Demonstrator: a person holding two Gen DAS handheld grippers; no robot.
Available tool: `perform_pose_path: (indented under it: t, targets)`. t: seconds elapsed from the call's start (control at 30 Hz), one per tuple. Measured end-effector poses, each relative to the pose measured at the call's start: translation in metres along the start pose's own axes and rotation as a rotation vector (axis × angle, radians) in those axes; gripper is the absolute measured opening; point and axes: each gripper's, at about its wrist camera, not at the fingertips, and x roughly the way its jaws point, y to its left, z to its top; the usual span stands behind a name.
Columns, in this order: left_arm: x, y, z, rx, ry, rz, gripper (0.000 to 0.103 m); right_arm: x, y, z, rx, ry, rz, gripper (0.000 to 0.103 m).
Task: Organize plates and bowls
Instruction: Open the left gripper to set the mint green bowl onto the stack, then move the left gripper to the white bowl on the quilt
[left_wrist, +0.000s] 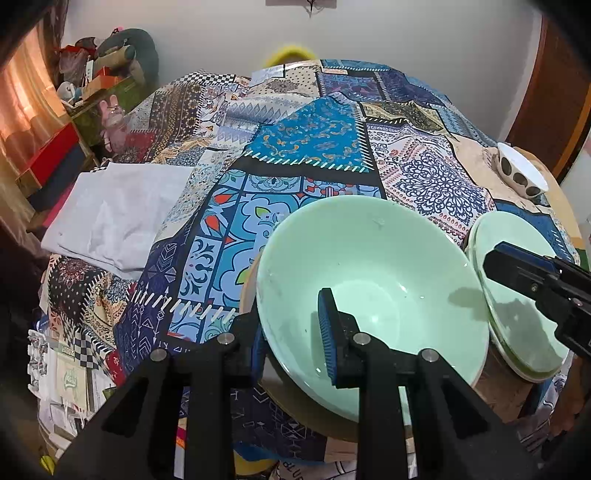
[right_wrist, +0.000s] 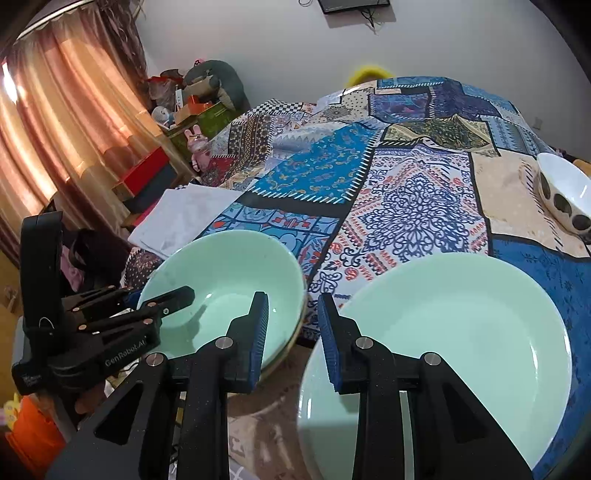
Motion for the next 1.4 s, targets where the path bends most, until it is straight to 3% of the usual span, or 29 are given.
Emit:
perform_pose_path:
  t: [0.27,0.43,0.53,0.77,1.07,1.3,1.4]
  targets:
    - [-0.017,0.003,0.006,-0.043,-0.021,0.027,0.032,-0.017,-0.013,0.0,-0.008,-0.016,-0.016,0.027]
    - [-0.041,-0.005,0.014,-0.031,-0.096,0.029,0.041,-0.03,-0.025,0.003,-0.018,-0.029,-0.048,0.027]
    - [-0.054,-0.016,0.02,-0.023,-0.13,0.006,0.044,-0.043,-0.037,0.005,-0.022,-0.047,-0.08,0.028]
    - [-0.068,-0.054,0.034,-0.012,-0.179,-0.074,0.065,-0.078,-0.072,0.012,-0.016,-0.103,-0.171,0.036]
    - [-0.059,-0.125,0.064,0.081,-0.173,-0.146,0.085,-0.112,-0.136,0.021,0.025,-0.142,-0.32,0.045]
    - [-0.033,-0.179,0.094,0.156,-0.119,-0.173,0.086,-0.122,-0.194,0.034,0.075,-0.162,-0.414,0.045]
    - [-0.021,-0.196,0.104,0.179,-0.104,-0.172,0.086,-0.12,-0.219,0.04,0.119,-0.157,-0.417,0.045]
